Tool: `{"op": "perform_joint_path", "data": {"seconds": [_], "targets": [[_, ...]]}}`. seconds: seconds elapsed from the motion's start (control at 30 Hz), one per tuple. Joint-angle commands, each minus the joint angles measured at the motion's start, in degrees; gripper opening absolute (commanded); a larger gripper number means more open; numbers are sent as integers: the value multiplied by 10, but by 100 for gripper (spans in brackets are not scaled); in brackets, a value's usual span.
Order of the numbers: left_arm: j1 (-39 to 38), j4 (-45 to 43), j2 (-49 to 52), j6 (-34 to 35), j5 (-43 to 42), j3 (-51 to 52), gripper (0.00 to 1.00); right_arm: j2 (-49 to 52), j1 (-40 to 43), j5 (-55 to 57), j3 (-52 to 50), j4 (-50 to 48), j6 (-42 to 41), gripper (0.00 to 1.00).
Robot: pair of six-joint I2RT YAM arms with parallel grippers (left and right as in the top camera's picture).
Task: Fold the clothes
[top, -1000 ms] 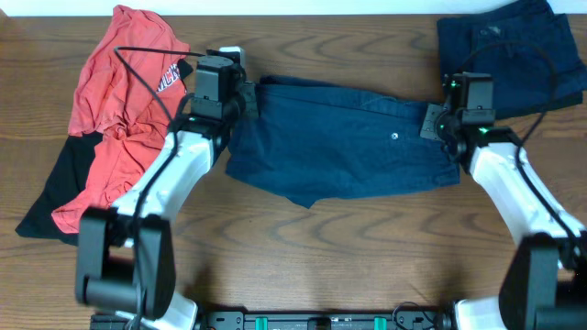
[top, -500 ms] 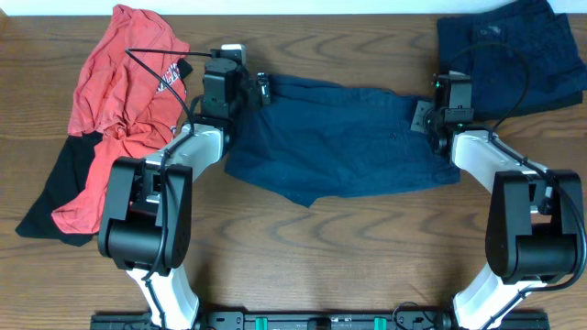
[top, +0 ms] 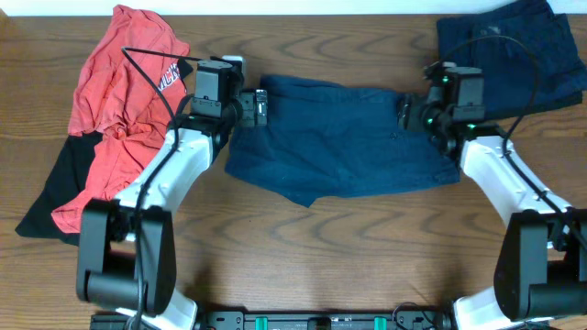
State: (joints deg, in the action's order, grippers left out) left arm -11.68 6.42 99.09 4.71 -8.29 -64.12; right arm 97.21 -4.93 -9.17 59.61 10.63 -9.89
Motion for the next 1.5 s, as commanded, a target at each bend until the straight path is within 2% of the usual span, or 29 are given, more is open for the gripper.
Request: {"op": "perform_joint_path", "data": {"seconds": [0.0, 0.1, 0.13, 0.17, 0.2, 0.23, 0.37, 0.53, 0.83, 1.0, 1.2, 1.3, 1.33, 1.37, 1.47], "targets": [[-21, 28, 2, -41, -46, -2, 100, 9, -44, -38, 3, 18, 0, 52], [-37, 39, 20, -56, -46, -2, 85, 30, -75, -1, 3, 18, -12, 28], [-41, 36, 27, -56, -46, -2, 79, 38, -82, 4, 3, 14, -13, 15], [-44, 31, 34, -56, -46, -2, 72, 49, -87, 4, 3, 6, -14, 8], [-46, 24, 40, -56, -46, -2, 59, 60, -92, 3, 3, -6, -20, 2], [-48, 15, 49, -55, -46, -2, 46, 73, -95, 3, 3, -19, -23, 1], [-48, -26, 78, -49, -46, -2, 38, 117, -99, 3, 3, -80, -38, 1], [-48, -52, 108, -46, -46, -2, 32, 162, -98, 4, 3, -176, -40, 1], [-48, -55, 127, -45, -46, -2, 32, 173, -96, 39, 5, -345, -91, 8], [-48, -56, 128, -45, -45, -2, 32, 173, -90, 103, 6, -332, -98, 8], [-42, -57, 128, -45, -41, -2, 33, 173, -52, 113, 6, -275, -93, 11], [-28, -56, 125, -44, -42, -3, 33, 170, -17, 84, 7, -257, -94, 12], [-22, -56, 123, -42, -42, -3, 34, 167, -6, 63, 7, -253, -93, 13], [-16, -56, 120, -35, -42, -3, 39, 161, 7, 30, 8, -247, -91, 13], [2, -56, 114, -34, -42, -3, 40, 142, 40, -42, 14, -226, -78, 15]]}}
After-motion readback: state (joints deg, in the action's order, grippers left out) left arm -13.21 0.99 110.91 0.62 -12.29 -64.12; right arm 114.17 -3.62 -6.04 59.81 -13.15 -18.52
